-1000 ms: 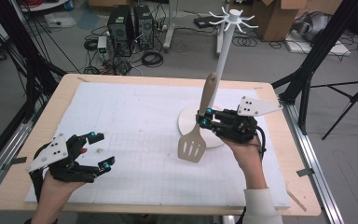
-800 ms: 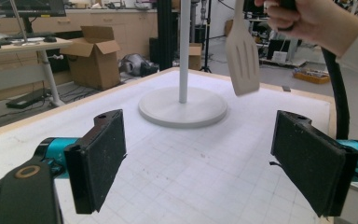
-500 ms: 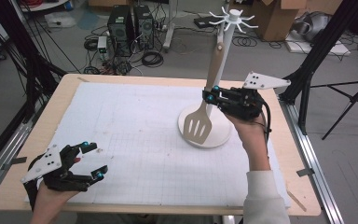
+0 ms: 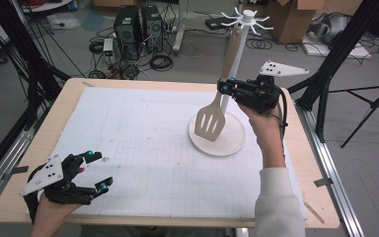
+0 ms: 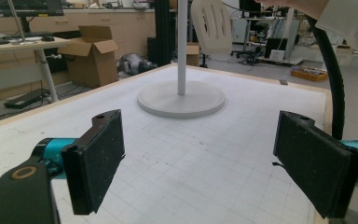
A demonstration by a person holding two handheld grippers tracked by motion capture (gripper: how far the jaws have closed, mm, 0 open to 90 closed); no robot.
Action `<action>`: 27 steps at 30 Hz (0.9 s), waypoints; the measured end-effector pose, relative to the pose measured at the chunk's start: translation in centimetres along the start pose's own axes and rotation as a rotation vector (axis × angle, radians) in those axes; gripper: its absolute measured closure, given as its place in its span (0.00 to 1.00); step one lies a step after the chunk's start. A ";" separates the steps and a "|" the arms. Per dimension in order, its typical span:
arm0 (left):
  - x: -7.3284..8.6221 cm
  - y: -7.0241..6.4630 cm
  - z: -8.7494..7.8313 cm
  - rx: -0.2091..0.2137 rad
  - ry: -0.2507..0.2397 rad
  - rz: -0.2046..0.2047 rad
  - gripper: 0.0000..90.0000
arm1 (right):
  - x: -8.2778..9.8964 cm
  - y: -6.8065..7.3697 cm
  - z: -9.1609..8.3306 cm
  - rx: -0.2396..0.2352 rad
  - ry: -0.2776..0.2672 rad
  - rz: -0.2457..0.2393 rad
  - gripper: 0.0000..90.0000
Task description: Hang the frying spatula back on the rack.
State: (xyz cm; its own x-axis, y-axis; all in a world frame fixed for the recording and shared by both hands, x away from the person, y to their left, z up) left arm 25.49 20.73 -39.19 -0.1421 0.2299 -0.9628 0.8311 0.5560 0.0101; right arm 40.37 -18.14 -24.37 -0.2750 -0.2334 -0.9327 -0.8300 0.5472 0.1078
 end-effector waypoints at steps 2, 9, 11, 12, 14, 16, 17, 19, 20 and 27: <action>0.0 0.0 0.1 0.004 -0.001 -0.002 0.19 | 0.1 -0.3 0.1 0.005 0.005 0.004 0.87; 0.2 0.0 0.2 0.011 0.005 0.000 0.19 | 0.0 -1.0 0.3 0.012 -0.007 0.015 0.87; 0.2 -0.1 0.3 0.013 0.005 -0.003 0.19 | 0.0 -1.2 0.4 0.014 -0.004 0.019 0.87; 0.2 -0.1 0.3 0.015 0.009 0.000 0.19 | 0.0 -1.4 0.4 0.018 -0.004 0.021 0.87; 0.2 -0.1 0.3 0.018 0.008 0.002 0.19 | 0.1 -1.6 0.5 0.026 0.003 0.021 0.87; 0.2 -0.2 0.3 0.020 0.008 0.000 0.19 | 0.2 -1.9 0.5 0.036 0.005 0.021 0.87; 0.2 -0.2 0.3 0.020 0.009 -0.001 0.19 | 0.2 -1.9 0.5 0.036 0.005 0.020 0.87; 0.3 -0.2 0.4 0.018 0.009 -0.001 0.19 | 0.3 -2.0 0.4 0.049 0.004 0.012 0.87; 0.3 -0.2 0.4 0.017 0.011 0.002 0.19 | 0.3 -2.1 0.4 0.054 0.005 0.011 0.87; 0.3 -0.3 0.4 0.018 0.010 0.004 0.19 | 0.7 -2.6 0.4 0.100 0.006 0.007 0.85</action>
State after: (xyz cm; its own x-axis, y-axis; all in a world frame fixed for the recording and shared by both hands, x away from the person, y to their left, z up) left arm 25.48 20.28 -39.56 -0.1444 0.2402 -0.9599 0.8412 0.5406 0.0087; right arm 42.51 -19.42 -25.43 -0.2838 -0.2340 -0.9299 -0.7754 0.6266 0.0789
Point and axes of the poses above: each handheld gripper's, and its own axes: z roughly forward along the jaws, x roughly out of its underside, y roughly to its left, the point moved 6 cm from there along z, roughly forward along the jaws, and after that the axes turned 10 degrees about y, right-handed, at the moved point
